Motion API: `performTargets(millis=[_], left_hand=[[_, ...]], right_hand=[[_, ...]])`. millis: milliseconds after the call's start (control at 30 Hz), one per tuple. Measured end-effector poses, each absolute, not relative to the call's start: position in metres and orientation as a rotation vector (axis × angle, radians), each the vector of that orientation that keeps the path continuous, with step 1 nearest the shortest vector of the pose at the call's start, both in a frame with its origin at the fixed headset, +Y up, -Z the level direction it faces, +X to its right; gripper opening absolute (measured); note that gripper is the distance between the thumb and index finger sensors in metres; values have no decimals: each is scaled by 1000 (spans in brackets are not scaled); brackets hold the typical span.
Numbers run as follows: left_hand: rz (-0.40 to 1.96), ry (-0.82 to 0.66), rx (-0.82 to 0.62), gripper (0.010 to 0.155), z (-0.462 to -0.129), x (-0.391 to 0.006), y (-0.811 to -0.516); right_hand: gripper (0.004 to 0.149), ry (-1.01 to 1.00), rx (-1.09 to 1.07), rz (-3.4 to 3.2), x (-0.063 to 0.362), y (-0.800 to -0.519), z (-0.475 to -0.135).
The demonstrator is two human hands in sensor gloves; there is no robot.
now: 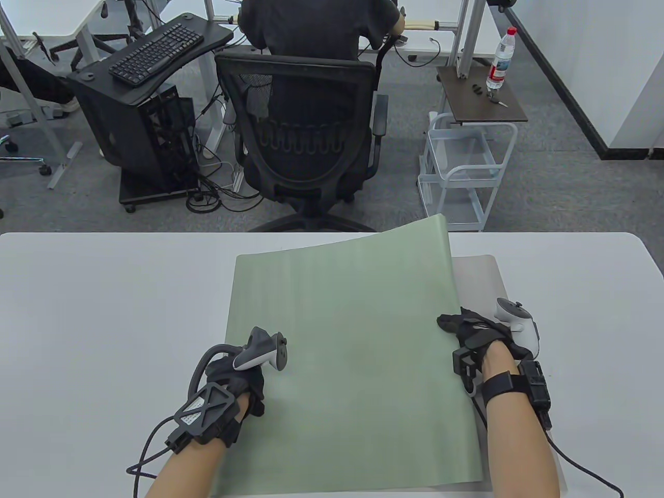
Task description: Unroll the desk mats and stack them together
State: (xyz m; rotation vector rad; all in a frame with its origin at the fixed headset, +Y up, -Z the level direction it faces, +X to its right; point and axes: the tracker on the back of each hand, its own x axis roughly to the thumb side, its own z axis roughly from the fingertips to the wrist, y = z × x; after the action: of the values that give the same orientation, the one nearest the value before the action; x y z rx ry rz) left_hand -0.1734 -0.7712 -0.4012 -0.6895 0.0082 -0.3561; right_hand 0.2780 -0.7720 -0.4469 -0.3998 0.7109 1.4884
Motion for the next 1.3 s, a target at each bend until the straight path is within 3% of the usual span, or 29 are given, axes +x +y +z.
performTargets(millis=[133, 567, 667, 800, 933, 1133, 1300], left_hand=[[-355, 7, -688, 92, -401, -173, -771], [-359, 7, -687, 92, -402, -173, -772], [-366, 7, -689, 92, -402, -172, -772], [-380, 8, -692, 92, -402, -171, -771], [-383, 10, -693, 92, -402, -171, -771], [-386, 14, -694, 92, -402, -170, -771], [-384, 13, -691, 92, -402, -170, -771]], right_hand=[[75, 697, -417, 1503, 288, -769, -446], [82, 631, -469, 1463, 314, -763, -441], [74, 640, -462, 1491, 320, -760, -441], [44, 618, -436, 1540, 318, -757, -442], [39, 650, -364, 1512, 305, -756, -447], [47, 628, -439, 1649, 298, -752, -453], [67, 604, -454, 1724, 298, -753, -455]])
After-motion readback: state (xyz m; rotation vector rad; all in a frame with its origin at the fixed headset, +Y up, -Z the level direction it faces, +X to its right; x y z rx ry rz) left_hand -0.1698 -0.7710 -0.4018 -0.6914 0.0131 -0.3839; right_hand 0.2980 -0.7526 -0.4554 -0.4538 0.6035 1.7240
